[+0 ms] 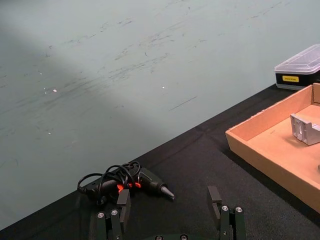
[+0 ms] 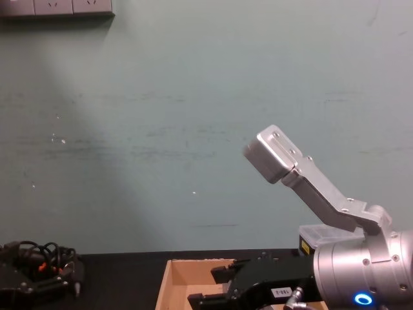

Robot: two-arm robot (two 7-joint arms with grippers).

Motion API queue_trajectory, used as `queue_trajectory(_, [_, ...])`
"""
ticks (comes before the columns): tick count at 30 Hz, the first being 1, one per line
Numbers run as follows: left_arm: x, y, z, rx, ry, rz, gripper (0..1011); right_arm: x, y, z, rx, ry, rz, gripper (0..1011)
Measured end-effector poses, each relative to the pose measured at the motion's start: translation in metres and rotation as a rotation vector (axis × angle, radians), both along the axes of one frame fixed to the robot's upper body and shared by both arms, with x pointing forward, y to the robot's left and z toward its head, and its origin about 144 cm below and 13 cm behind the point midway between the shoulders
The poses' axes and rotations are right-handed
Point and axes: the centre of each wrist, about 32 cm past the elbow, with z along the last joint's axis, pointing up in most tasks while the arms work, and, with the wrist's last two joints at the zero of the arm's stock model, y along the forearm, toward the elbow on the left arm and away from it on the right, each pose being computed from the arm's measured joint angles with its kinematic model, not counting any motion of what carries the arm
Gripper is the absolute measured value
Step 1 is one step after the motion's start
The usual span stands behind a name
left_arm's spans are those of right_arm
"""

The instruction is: Use one hand to pick up the angle iron from the table and place it into the box.

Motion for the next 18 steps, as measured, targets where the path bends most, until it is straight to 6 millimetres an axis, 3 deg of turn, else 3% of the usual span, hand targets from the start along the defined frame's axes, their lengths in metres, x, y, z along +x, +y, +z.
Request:
queue_trajectory(12, [0.000, 0.000, 0.000, 0.000, 0.000, 0.000, 1000, -0.006, -0.005, 0.009, 0.037, -0.035, -0.002, 952])
queue_trajectory(18, [0.000, 0.000, 0.000, 0.000, 0.000, 0.000, 1000, -0.017, -0.013, 0.018, 0.074, -0.085, -0.046, 1000])
